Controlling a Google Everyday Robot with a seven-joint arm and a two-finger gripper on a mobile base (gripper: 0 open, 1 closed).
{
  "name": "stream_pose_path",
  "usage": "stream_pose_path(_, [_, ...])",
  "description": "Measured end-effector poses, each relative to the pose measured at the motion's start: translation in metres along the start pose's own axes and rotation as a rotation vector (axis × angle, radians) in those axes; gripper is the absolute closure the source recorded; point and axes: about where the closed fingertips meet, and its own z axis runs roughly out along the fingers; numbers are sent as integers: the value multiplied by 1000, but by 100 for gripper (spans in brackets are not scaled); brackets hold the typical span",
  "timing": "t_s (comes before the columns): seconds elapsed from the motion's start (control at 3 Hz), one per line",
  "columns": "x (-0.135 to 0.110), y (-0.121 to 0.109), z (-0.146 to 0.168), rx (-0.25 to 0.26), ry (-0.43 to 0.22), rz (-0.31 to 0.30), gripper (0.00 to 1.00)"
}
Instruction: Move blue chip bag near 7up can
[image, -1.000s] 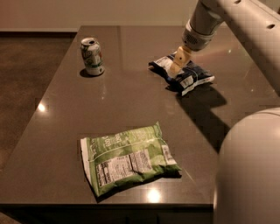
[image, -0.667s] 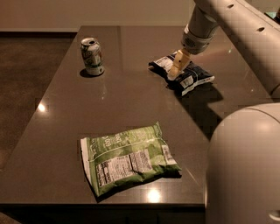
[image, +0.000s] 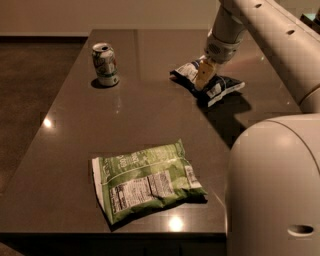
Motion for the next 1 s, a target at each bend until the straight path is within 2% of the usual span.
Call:
stream_pose_path(0.33, [-15,15,-13,-7,-21,-40,72])
stream_pose_path(0.67, [-48,46,-35,-15,-69,-147,95])
stream_pose_path(1.0, [-82,83,-49,-38,-110,-264,100])
